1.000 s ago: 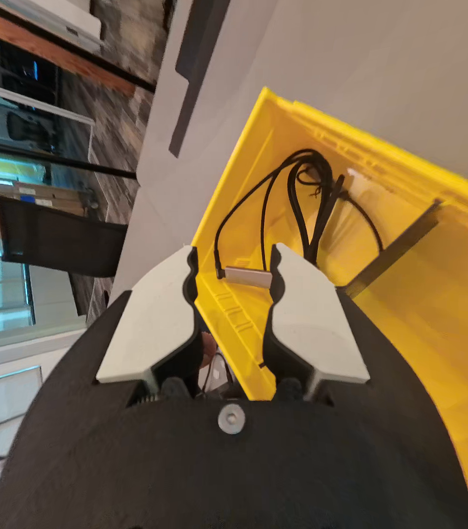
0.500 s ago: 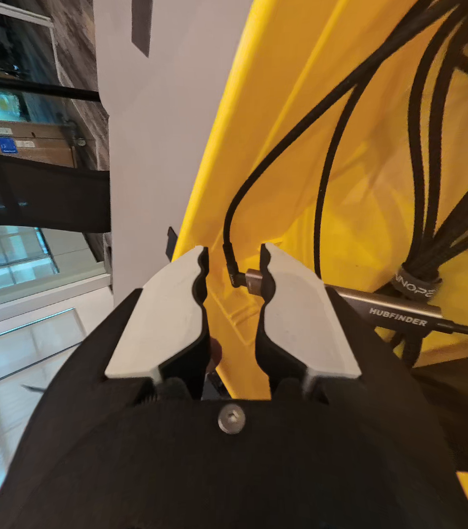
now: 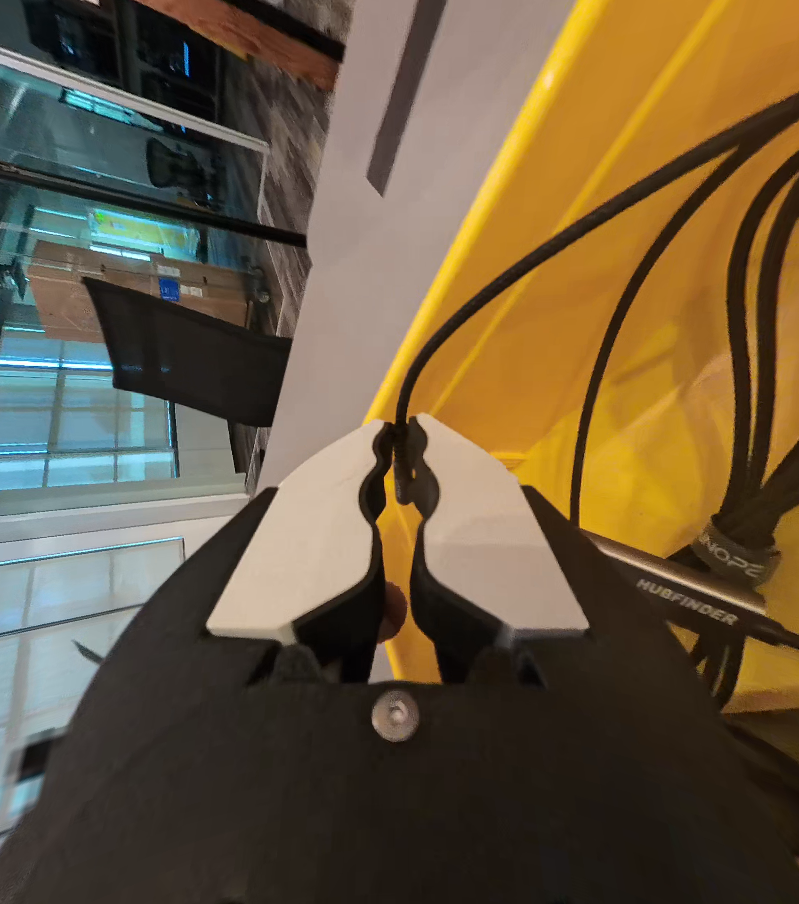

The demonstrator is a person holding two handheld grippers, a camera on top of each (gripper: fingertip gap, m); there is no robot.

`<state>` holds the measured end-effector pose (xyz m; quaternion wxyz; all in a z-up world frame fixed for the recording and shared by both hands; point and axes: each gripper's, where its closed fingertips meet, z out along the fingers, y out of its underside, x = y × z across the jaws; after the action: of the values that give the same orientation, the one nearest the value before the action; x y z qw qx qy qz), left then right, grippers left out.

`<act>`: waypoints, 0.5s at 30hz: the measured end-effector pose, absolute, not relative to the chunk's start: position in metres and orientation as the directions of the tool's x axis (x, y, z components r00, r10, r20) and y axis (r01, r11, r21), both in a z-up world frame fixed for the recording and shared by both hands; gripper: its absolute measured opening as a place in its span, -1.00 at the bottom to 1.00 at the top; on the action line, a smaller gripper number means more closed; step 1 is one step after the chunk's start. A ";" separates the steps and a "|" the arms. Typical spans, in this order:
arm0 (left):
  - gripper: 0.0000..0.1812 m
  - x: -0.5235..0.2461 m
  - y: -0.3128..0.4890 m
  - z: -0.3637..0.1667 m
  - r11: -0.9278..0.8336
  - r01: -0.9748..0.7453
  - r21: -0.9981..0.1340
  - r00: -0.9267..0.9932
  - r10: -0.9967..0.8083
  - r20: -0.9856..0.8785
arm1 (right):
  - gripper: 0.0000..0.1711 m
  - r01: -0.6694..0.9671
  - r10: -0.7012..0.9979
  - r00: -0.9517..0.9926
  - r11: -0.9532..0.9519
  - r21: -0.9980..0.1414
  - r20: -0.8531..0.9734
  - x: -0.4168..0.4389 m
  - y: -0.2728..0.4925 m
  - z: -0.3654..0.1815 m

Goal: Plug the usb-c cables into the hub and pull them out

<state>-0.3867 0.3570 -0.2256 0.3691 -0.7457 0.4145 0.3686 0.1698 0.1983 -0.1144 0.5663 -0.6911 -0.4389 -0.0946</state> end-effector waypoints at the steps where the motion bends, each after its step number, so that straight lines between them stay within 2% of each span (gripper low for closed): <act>1: -0.93 -0.384 0.355 -0.219 -0.365 -0.892 -0.266 0.392 -0.335 -0.857 | -0.84 0.711 0.502 0.598 0.026 -0.703 0.624 0.170 0.198 -0.115; 7: -0.93 -0.373 0.343 -0.182 -0.282 -0.912 -0.298 0.370 -0.252 -0.894 | -0.84 0.705 0.511 0.597 0.035 -0.709 0.619 0.165 0.197 -0.115; 15: -0.93 -0.351 0.333 -0.087 -0.163 -0.895 -0.415 0.427 -0.047 -0.903 | -0.84 0.705 0.550 0.565 0.064 -0.706 0.615 0.143 0.190 -0.121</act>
<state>-0.3510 0.3326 -0.0866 0.5366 -0.6522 0.3613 0.3951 0.1432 0.1902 -0.1206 0.5653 -0.6805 -0.4611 -0.0686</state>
